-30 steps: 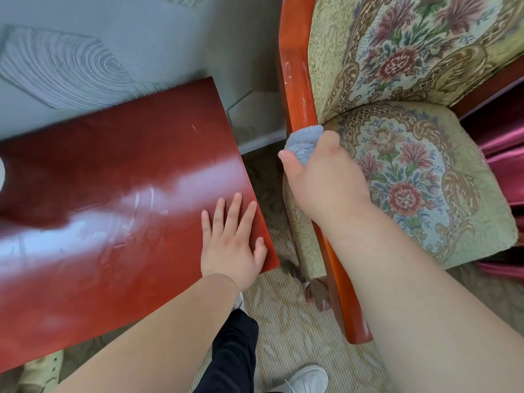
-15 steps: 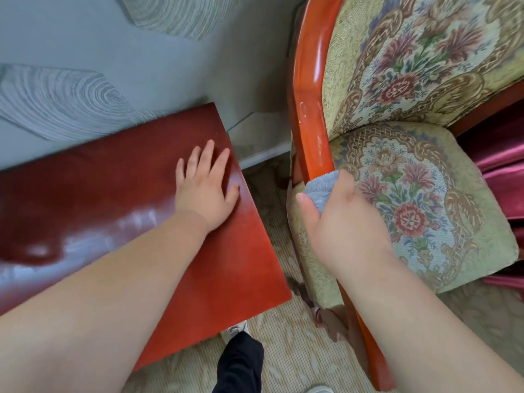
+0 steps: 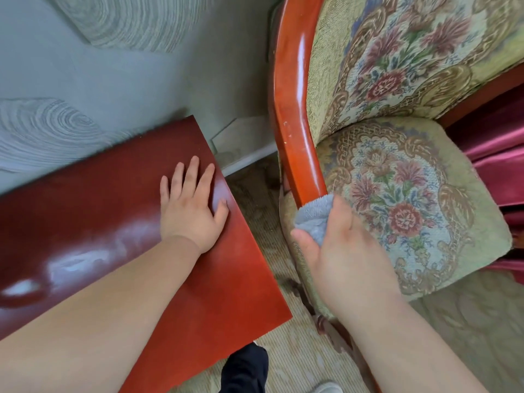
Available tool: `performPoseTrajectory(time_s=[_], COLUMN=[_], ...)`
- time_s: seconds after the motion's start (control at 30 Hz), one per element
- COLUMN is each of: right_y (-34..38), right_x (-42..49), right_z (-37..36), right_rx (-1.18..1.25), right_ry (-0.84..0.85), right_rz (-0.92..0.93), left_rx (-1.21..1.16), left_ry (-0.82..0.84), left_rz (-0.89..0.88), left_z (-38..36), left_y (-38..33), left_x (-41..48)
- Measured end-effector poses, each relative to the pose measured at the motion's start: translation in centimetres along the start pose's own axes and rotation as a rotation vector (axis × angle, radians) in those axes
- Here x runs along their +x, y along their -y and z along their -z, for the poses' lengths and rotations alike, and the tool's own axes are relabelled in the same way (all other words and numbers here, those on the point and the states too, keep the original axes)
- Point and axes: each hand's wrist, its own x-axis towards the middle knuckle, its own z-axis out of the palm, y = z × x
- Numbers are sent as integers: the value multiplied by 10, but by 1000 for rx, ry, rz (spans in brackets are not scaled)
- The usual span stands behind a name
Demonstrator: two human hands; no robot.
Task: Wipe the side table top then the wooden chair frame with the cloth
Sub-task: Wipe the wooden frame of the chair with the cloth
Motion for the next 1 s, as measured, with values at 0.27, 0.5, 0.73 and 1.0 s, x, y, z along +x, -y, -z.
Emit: performPoseTrajectory(time_s=[0.27,0.5,0.73,1.0], right_y=[36,22,25,41], right_x=[81,61,58,96], right_z=[13,9,9,15], right_rx=[185,247,259,409], right_ry=[-193,-134,-113,-228], right_rz=[68,75,74,97], left_rx=[2,6,9,-12], left_ry=[0,7,3,-22], left_rz=[3,-1,-1,3], left_z=[0,-1,-1,-2], left_y=[-1,0,0,0], left_x=[-1,-1,-1,-2])
